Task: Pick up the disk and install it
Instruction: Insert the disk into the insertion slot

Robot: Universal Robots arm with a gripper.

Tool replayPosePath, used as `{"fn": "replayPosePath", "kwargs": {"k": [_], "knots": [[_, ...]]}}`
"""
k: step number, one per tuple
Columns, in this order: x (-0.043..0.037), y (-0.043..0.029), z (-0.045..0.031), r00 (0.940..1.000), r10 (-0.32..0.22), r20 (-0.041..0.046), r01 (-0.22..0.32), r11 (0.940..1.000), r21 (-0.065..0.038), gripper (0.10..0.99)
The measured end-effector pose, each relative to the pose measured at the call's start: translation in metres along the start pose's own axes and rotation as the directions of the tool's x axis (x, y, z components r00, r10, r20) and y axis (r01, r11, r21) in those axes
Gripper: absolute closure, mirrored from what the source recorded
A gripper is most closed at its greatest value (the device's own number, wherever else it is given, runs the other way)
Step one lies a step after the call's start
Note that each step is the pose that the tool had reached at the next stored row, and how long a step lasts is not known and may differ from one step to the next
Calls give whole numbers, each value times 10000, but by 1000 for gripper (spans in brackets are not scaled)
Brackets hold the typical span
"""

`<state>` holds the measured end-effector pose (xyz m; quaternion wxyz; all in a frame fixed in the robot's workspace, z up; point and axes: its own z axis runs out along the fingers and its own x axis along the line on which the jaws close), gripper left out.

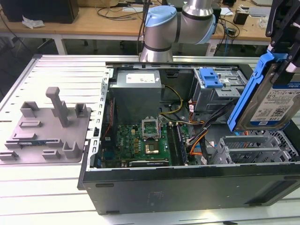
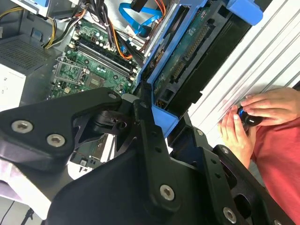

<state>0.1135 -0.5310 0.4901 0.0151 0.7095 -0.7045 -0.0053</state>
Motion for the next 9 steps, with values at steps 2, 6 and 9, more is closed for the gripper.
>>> {"fn": "replayPosePath", "kwargs": {"k": [2, 6, 9], "knots": [[0, 0, 0, 10000, 0, -1, 0, 10000, 1, 722], [0, 0, 3, 10000, 0, 1, 0, 10000, 0, 722], [3, -1, 15, 10000, 1, 1, -1, 10000, 0, 722]]}}
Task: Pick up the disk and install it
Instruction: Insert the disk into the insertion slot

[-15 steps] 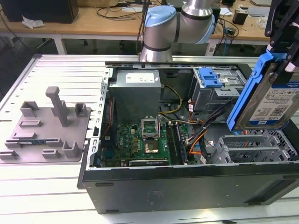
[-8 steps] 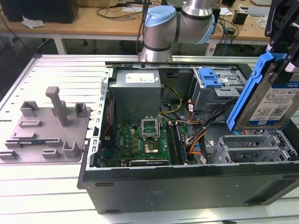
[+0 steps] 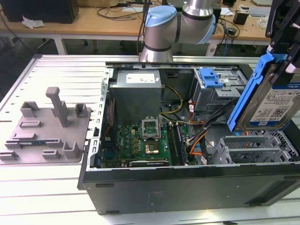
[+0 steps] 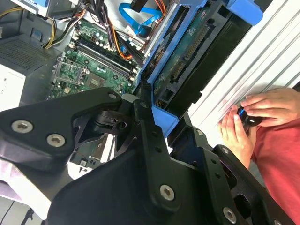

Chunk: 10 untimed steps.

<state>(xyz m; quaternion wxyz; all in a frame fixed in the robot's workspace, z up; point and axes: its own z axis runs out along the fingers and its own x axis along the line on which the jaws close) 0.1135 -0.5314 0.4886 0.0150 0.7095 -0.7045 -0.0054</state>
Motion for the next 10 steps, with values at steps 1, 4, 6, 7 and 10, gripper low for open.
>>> {"fn": "replayPosePath", "kwargs": {"k": [1, 4, 6, 7, 10], "knots": [[6, -2, 8, 10000, 0, -2, 0, 10000, 1, 722], [20, -8, 31, 10000, 0, 0, 0, 10000, 1, 722], [27, -13, 50, 10000, 0, -1, 0, 10000, 0, 722], [30, -14, 55, 10000, 0, -1, 0, 10000, 0, 722], [41, -22, 82, 10000, 2, -1, -2, 10000, 0, 722]]}}
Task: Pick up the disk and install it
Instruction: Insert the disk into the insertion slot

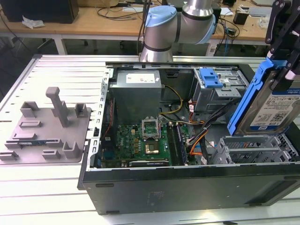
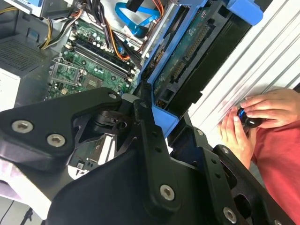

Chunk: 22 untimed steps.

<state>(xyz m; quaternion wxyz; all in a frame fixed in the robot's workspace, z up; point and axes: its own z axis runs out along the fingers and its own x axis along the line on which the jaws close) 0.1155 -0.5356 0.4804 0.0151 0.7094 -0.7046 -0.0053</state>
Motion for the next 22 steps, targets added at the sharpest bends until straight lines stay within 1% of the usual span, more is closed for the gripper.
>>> {"fn": "replayPosePath", "kwargs": {"k": [10, 22], "knots": [[3, -19, 93, 10000, 0, 0, 0, 10000, 0, 722], [2, -21, 178, 10000, 3, -1, -3, 10000, 0, 722]]}}
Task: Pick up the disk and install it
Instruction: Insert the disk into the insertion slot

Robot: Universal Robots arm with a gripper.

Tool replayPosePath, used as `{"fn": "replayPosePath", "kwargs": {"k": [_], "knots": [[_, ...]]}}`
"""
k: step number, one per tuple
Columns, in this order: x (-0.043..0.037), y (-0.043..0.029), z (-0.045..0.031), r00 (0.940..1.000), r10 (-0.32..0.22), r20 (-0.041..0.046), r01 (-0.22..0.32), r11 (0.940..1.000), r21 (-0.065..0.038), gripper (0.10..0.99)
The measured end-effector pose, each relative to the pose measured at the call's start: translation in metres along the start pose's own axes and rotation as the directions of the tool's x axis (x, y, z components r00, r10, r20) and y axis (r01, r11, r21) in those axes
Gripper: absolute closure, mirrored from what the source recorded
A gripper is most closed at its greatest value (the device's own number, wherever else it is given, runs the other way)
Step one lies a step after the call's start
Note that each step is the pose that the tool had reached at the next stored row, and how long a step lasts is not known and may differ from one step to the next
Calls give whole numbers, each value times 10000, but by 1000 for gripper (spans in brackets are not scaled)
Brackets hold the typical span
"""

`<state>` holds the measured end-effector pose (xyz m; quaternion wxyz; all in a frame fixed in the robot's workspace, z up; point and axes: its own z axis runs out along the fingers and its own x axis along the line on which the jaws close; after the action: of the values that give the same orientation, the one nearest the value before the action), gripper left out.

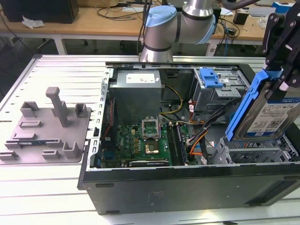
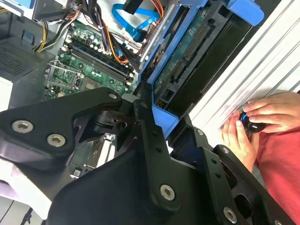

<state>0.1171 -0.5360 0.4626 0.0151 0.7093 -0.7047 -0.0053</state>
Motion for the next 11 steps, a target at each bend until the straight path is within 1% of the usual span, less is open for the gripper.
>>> {"fn": "replayPosePath", "kwargs": {"k": [7, 11], "knots": [[6, -2, 56, 10000, 9, 1, -9, 10000, 0, 722], [35, -9, 83, 10000, 74, 4, -74, 10000, -1, 722]]}}
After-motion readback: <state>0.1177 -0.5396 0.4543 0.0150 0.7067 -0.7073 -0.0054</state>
